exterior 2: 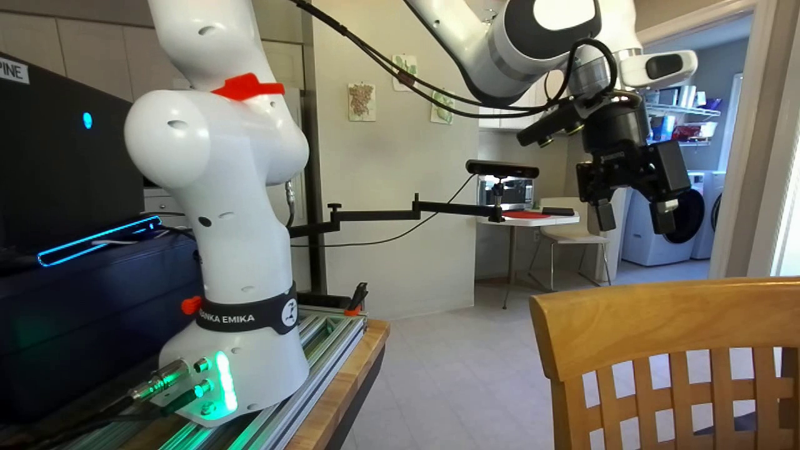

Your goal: Pull the chair back

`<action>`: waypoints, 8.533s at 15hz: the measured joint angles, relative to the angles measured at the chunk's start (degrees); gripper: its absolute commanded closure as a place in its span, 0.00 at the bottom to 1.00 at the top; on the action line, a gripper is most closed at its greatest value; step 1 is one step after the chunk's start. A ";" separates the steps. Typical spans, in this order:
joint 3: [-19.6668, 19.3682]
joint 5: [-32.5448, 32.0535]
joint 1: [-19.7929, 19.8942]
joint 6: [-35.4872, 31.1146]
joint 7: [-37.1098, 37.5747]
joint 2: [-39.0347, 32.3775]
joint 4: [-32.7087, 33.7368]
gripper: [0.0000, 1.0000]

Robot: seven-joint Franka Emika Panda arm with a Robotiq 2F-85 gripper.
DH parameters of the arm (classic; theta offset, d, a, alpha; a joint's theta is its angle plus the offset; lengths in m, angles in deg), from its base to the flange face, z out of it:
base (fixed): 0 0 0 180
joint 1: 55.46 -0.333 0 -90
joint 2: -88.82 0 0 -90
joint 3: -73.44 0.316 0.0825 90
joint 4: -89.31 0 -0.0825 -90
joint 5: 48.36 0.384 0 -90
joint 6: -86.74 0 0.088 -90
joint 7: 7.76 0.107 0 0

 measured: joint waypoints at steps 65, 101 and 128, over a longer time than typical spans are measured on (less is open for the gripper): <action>-2.49 -1.79 -2.10 -2.09 -1.95 -23.87 18.38 0.93; 3.27 12.50 -9.28 -20.40 -21.28 -4.42 -12.04 0.93; -0.29 28.78 -12.39 -22.36 -35.55 -4.39 -12.24 0.93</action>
